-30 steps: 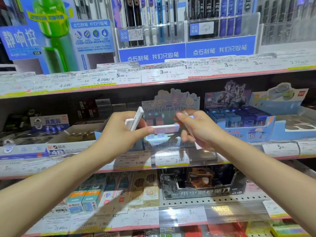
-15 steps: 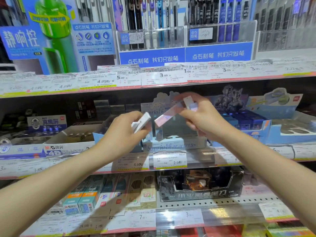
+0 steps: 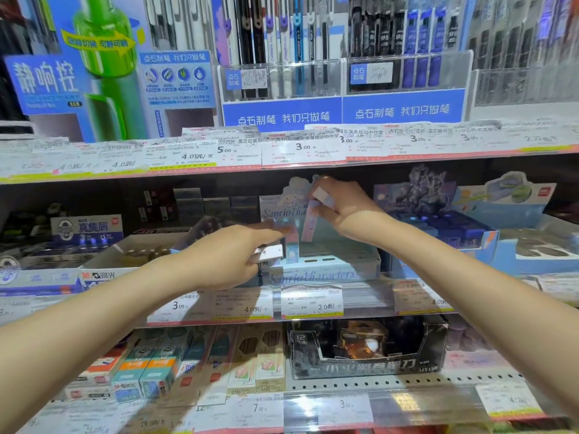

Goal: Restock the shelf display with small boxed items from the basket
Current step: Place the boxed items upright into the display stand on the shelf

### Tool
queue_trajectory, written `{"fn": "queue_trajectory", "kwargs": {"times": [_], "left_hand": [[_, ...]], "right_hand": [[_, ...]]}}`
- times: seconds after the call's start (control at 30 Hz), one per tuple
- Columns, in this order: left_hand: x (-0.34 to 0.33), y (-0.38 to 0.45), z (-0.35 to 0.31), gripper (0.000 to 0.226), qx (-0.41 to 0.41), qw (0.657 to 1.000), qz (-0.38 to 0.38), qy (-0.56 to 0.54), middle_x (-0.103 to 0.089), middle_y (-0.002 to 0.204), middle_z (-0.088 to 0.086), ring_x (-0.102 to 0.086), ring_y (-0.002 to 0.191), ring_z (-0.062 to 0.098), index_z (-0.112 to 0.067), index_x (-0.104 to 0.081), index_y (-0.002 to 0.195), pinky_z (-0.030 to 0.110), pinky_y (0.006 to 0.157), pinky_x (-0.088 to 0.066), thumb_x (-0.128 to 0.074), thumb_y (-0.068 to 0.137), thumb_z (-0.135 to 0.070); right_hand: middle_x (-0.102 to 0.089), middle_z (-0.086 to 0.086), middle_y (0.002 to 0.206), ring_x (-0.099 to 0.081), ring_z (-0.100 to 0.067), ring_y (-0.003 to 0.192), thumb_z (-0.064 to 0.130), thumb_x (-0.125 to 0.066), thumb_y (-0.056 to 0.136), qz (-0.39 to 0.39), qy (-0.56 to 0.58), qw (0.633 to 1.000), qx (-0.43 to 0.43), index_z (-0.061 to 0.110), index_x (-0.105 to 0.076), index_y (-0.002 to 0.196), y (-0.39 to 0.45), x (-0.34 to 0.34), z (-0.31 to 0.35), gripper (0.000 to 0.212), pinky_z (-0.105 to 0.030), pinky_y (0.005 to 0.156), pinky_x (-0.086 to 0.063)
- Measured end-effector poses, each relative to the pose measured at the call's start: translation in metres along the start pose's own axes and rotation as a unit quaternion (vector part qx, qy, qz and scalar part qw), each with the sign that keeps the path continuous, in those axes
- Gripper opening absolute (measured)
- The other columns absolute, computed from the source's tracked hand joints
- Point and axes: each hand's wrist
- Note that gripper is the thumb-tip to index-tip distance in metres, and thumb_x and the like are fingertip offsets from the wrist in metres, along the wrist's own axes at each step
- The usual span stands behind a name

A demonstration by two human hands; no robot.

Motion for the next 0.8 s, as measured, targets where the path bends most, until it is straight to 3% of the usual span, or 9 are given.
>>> {"fn": "queue_trajectory", "kwargs": {"times": [0.07,0.13,0.2,0.27,0.33,0.4,0.5,0.6,0.8], "left_hand": [[0.000,0.001,0.003,0.070,-0.009,1.000,0.006,-0.008,-0.066,0.117,-0.006,-0.056,0.072,0.013,-0.039,-0.031,0.141,0.030,0.069,-0.043,-0.043,0.083,-0.003],[0.003,0.001,0.004,0.068,-0.010,1.000,0.016,-0.012,-0.054,0.137,-0.008,-0.058,0.087,0.013,-0.037,-0.034,0.140,0.028,0.074,-0.044,-0.042,0.083,-0.002],[0.007,0.002,0.004,0.065,-0.007,0.999,0.031,-0.009,-0.057,0.134,-0.007,-0.056,0.078,0.005,-0.034,-0.037,0.139,0.022,0.067,-0.040,-0.042,0.084,-0.001],[0.010,0.004,0.002,0.062,-0.003,0.999,0.046,-0.020,-0.067,0.103,-0.008,-0.053,0.068,-0.016,-0.029,-0.039,0.139,0.009,0.058,-0.038,-0.043,0.084,0.001],[0.013,0.005,0.003,0.061,0.003,0.998,0.051,-0.029,-0.060,0.082,-0.014,-0.048,0.062,-0.023,-0.026,-0.041,0.138,0.003,0.058,-0.038,-0.043,0.084,0.003],[0.013,0.005,0.004,0.062,0.002,0.999,0.047,-0.025,-0.065,0.112,-0.006,-0.056,0.085,-0.011,-0.027,-0.041,0.138,0.009,0.074,-0.043,-0.043,0.083,0.002],[0.012,0.004,0.005,0.063,0.002,0.999,0.051,-0.017,-0.049,0.141,-0.006,-0.050,0.123,0.014,-0.028,-0.039,0.139,0.022,0.095,-0.039,-0.044,0.083,0.001],[0.012,0.006,0.006,0.063,0.003,0.998,0.054,-0.018,-0.042,0.146,-0.010,-0.044,0.129,0.012,-0.028,-0.038,0.140,0.019,0.096,-0.034,-0.043,0.084,0.001],[0.014,0.007,0.007,0.063,0.007,0.998,0.057,-0.024,-0.046,0.143,-0.010,-0.049,0.122,0.012,-0.027,-0.040,0.140,0.018,0.085,-0.035,-0.044,0.083,0.001]], "right_hand": [[-0.058,-0.013,0.120,-0.055,-0.031,0.104,0.019,-0.049,0.092,0.008,-0.007,1.000,0.020,0.010,-0.047,0.123,0.000,-0.003,0.001,0.032,-0.026,0.063,-0.020],[-0.057,-0.013,0.120,-0.053,-0.028,0.101,0.017,-0.048,0.093,0.022,-0.003,0.999,0.027,0.010,-0.048,0.120,-0.001,-0.006,0.001,0.028,-0.025,0.062,-0.020],[-0.059,-0.012,0.115,-0.051,-0.023,0.089,0.017,-0.047,0.093,0.048,-0.006,0.999,0.020,0.013,-0.048,0.116,-0.001,-0.009,0.001,0.023,-0.025,0.065,-0.026],[-0.061,-0.011,0.110,-0.052,-0.023,0.086,0.017,-0.046,0.093,0.076,-0.005,0.997,0.016,0.016,-0.048,0.112,-0.001,-0.013,0.000,0.018,-0.029,0.068,-0.037],[-0.061,-0.012,0.110,-0.056,-0.030,0.094,0.018,-0.047,0.093,0.079,-0.003,0.997,0.013,0.017,-0.049,0.108,-0.001,-0.017,-0.002,0.015,-0.033,0.075,-0.045],[-0.058,-0.011,0.112,-0.054,-0.029,0.101,0.017,-0.047,0.093,0.064,-0.028,0.997,0.028,0.015,-0.053,0.104,-0.002,-0.017,-0.001,0.013,-0.028,0.073,-0.037],[-0.046,-0.004,0.100,-0.050,-0.024,0.098,0.011,-0.046,0.092,0.053,-0.048,0.996,0.047,0.023,-0.047,0.074,-0.001,-0.012,0.003,0.022,-0.023,0.069,-0.026],[-0.042,-0.002,0.095,-0.049,-0.025,0.097,0.007,-0.046,0.090,0.061,-0.056,0.996,0.045,0.026,-0.035,0.059,-0.001,-0.009,0.006,0.038,-0.025,0.070,-0.028],[-0.052,-0.014,0.118,-0.051,-0.031,0.110,0.006,-0.045,0.089,0.074,-0.078,0.994,0.033,0.015,-0.053,0.076,-0.002,-0.018,0.004,0.017,-0.027,0.081,-0.038]]}}
Point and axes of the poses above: each hand's wrist, its own y-axis towards the middle knuckle, its own x-axis out of the back of the hand, z = x × y
